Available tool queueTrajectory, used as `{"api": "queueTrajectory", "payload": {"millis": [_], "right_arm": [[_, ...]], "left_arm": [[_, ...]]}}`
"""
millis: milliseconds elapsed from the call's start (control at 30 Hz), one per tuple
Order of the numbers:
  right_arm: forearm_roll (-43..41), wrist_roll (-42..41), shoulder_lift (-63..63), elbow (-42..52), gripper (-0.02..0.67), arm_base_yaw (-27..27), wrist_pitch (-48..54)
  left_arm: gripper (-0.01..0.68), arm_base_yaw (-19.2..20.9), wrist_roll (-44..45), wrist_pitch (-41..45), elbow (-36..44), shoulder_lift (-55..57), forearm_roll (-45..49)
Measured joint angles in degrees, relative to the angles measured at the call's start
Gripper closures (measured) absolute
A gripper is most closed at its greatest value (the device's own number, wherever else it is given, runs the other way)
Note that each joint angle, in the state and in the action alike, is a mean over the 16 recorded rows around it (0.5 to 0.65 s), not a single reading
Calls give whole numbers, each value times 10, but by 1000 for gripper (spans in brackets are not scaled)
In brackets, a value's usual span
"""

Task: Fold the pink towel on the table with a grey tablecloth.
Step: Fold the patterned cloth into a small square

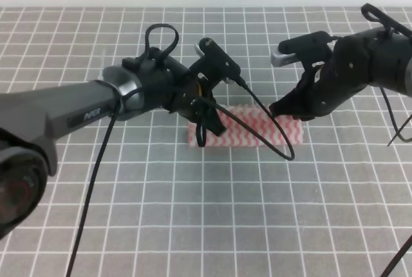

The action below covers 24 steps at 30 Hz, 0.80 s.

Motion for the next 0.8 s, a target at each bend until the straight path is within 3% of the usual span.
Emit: {"api": "queueTrajectory", "payload": {"millis": [267,467,800], "right_arm": [[-1,0,10,-1,660,-7,-11],[1,0,15,-1,620,-8,-32],[-2,0,17,-1,465,-9,-62]], "left_arm": [[674,0,0,1,-10,14,7],[657,0,-1,-2,-10,20,10],[491,3,-21,-17,-10,22,40]]}}
